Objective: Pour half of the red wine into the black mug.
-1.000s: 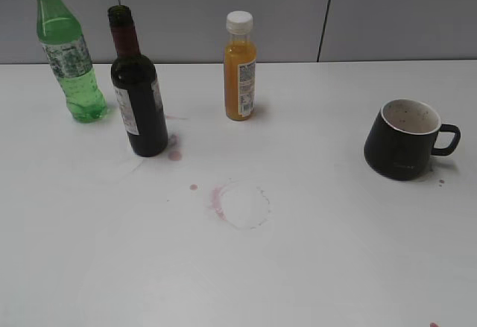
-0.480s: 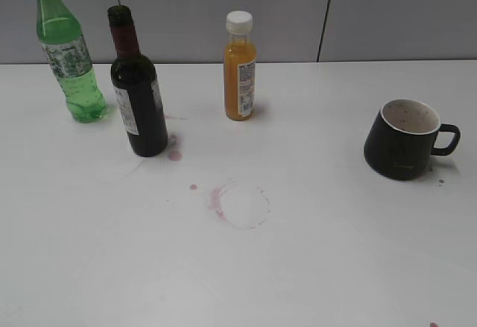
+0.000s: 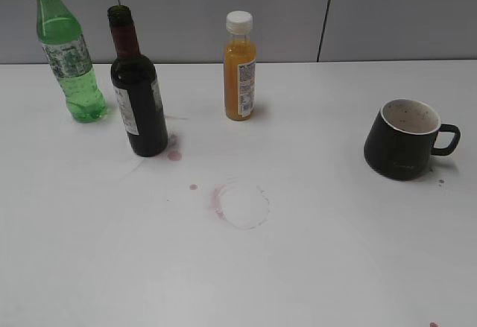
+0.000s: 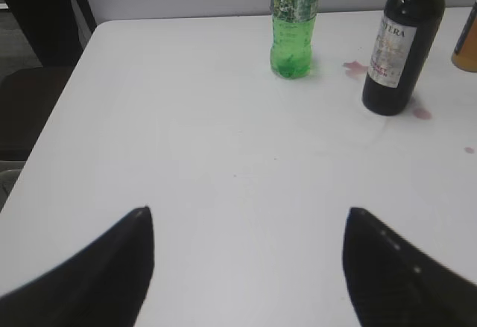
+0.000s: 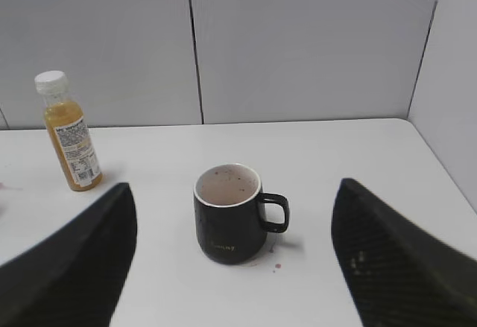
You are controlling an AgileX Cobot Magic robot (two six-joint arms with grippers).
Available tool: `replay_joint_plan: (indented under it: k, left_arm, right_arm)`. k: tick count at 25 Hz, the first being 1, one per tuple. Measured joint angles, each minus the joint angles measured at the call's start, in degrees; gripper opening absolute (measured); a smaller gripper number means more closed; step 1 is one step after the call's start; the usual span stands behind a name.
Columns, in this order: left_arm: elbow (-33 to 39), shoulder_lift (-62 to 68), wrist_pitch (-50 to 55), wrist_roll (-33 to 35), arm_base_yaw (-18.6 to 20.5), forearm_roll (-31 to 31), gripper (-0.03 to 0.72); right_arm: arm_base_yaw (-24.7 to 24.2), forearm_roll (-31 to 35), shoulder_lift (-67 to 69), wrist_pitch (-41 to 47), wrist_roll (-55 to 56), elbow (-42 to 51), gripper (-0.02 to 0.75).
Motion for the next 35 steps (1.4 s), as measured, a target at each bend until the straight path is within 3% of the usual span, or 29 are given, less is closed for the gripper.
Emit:
replay_joint_plan:
  k: [4,12,19,22,29,35]
  left_arm:
    - [0.00,0.00,0.00,0.00,0.00,0.00,0.590]
    - [0.00,0.00,0.00,0.05,0.00,0.00,0.590]
    - [0.00,0.00,0.00,0.12,0.00,0.00,0.590]
    - [0.00,0.00,0.00,0.01,0.00,0.00,0.590]
    - [0.00,0.00,0.00,0.09,0.00,0.00,0.590]
    - [0.00,0.00,0.00,0.10,0.00,0.00,0.590]
  right_arm:
    - [0.00,4.80,6.66,-4.16,-4.59,0.05,0.615]
    - [0.00,23.12,20.24,-11.76,-27.42,0.09,0.615]
    - [0.00,37.23,27.61,-16.16,-40.35,0.53,0.628]
    - [0.00,38.85,28.41,-18.04,-42.37,0.76,0.638]
    - [0.00,35.44,29.80,-28.52,-42.99,2.11,0.638]
    - [0.00,35.40,34.25,-29.27,-42.99,2.57,0.638]
